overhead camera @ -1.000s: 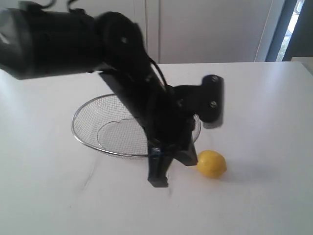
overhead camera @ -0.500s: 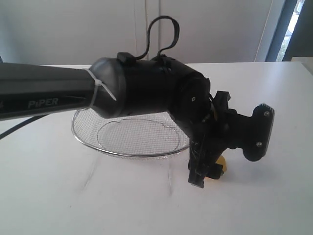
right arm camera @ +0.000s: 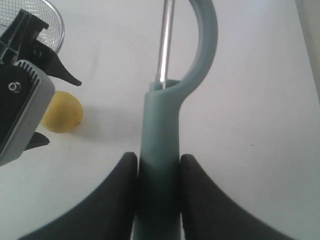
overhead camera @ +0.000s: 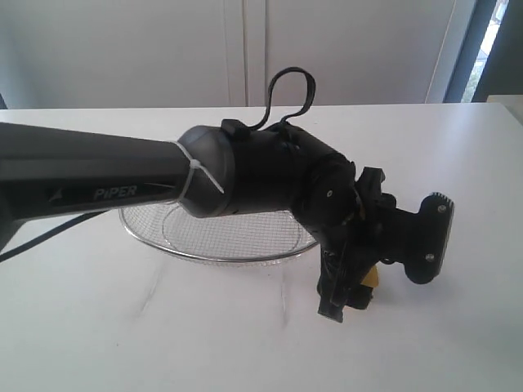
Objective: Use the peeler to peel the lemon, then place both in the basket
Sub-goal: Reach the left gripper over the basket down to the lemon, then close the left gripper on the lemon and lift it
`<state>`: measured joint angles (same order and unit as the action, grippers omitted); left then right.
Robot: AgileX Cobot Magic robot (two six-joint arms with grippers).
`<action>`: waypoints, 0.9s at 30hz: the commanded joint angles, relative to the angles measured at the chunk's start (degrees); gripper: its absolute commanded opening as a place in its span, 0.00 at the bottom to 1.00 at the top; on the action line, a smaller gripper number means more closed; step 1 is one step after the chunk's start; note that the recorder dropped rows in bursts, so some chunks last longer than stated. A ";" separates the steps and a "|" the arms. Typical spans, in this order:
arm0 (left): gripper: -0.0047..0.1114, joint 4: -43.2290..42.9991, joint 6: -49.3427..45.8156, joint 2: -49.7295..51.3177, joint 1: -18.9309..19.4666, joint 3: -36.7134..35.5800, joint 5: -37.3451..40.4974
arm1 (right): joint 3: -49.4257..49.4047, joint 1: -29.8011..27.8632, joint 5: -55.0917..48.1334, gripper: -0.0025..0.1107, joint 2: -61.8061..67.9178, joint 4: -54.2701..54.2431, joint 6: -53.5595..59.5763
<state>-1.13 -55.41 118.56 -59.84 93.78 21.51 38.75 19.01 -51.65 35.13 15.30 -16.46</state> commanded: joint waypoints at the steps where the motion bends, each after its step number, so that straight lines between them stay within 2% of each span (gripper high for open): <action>1: 0.75 -0.26 0.67 0.83 0.49 0.32 1.07 | -0.03 -0.16 1.05 0.02 -0.38 0.65 -0.27; 9: 0.75 -0.26 5.73 0.92 2.07 0.20 0.85 | -0.03 -0.16 0.92 0.02 -0.37 0.46 -0.27; 27: 0.75 0.64 5.98 4.78 1.83 0.20 -0.70 | -0.03 -0.16 0.91 0.02 -0.37 0.20 -0.27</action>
<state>-1.12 -50.00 123.18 -57.80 93.78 20.77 38.75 19.01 -51.65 35.13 15.30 -16.46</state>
